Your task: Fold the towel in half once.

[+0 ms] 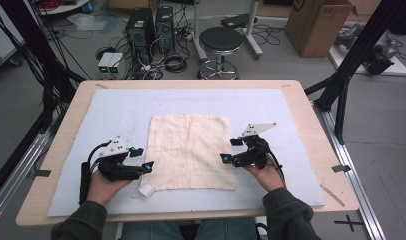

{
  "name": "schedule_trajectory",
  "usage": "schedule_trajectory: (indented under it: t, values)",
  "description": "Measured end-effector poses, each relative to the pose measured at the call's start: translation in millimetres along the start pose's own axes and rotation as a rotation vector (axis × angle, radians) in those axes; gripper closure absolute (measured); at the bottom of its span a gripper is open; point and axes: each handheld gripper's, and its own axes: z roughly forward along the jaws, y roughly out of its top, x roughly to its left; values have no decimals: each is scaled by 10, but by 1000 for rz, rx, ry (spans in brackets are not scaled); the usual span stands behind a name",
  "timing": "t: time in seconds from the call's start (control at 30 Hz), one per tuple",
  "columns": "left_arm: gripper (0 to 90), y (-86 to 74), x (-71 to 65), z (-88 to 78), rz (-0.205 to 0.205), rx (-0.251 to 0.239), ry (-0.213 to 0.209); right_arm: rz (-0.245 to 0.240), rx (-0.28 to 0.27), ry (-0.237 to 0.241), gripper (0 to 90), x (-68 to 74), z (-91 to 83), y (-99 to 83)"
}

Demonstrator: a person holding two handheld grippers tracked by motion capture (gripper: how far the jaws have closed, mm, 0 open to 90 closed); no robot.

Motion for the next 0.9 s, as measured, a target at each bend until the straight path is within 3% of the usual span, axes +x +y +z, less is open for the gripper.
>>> schedule_trajectory:
  t: [0.3, 0.6, 0.67, 0.9]
  values:
    - [374, 59, 119, 77, -34, -3, 3, 13, 13, -6, 231, -127, 46, 92]
    - [394, 259, 284, 151, -56, 10, 13, 1, 30, -16, 273, -245, 74, 276]
    - [408, 309, 326, 173, -74, -8, 9, -3, 42, -26, 275, -288, 86, 344]
    - [446, 485, 515, 244, -112, -27, 71, -2, 49, -59, 350, -473, 97, 597]
